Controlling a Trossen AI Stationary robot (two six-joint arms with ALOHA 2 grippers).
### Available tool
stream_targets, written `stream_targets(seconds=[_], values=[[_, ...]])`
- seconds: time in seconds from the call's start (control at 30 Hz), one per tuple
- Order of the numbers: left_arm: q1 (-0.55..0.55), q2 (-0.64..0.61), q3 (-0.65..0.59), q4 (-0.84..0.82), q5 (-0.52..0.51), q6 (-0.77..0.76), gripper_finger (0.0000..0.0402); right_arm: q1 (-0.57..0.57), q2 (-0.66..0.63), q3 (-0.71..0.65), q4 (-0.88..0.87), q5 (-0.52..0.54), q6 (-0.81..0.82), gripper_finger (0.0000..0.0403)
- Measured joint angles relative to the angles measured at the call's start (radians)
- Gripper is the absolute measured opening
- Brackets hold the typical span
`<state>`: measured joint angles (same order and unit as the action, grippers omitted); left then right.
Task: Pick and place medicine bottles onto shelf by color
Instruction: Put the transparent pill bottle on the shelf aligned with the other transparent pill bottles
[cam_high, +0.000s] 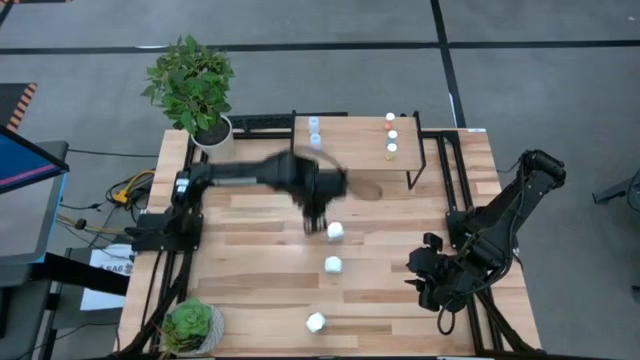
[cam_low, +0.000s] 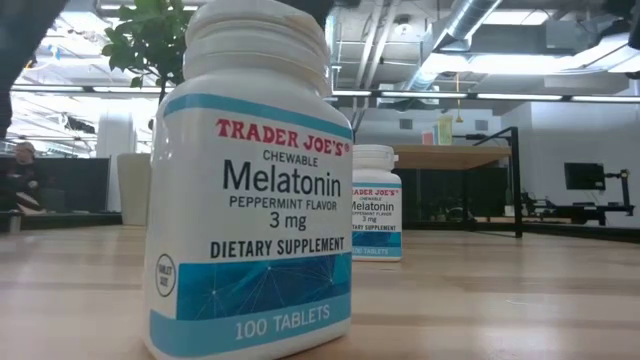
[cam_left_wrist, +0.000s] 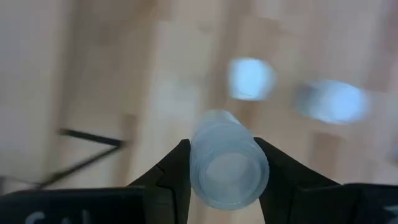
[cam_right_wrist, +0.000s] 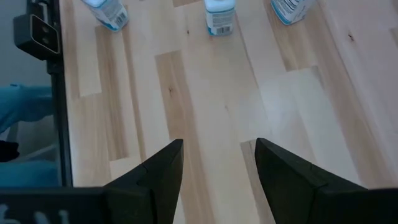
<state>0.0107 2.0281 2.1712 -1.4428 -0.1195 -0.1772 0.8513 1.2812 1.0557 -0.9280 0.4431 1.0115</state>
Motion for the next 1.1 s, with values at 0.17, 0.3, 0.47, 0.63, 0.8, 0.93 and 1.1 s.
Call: stream_targets(seconds=[0.17,0.3,0.47,0.63,0.8,0.93,1.1], values=[[0.174,0.0,0.0,0.01,-0.001,0.017,0.0111,-0.002,0.0,0.0,-0.024,0.0,-0.001,0.0221],[0.266,0.001,0.0,0.033,0.002,-0.02,0.0111,-0.002,0.0,0.0,-0.035,0.0,0.0,0.0221],[0.321,0.001,0.0,0.049,0.011,-0.045,0.0111,-0.002,0.0,0.0,-0.035,0.0,0.001,0.0221],[0.326,0.002,0.0,0.062,0.01,-0.045,0.011,-0.002,0.0,0.0,-0.036,0.0,0.001,0.0221],[0.326,0.004,0.0,0.063,0.01,-0.05,0.0111,-0.002,0.0,0.0,-0.037,0.0,0.001,0.0221],[0.329,0.026,-0.002,0.075,0.005,-0.053,0.0111,-0.002,0.0,0.0,-0.036,-0.017,0.002,0.0221],[0.338,0.041,-0.001,0.083,0.005,-0.055,0.0113,-0.002,0.0,0.0,-0.037,-0.03,0.002,0.0221]])
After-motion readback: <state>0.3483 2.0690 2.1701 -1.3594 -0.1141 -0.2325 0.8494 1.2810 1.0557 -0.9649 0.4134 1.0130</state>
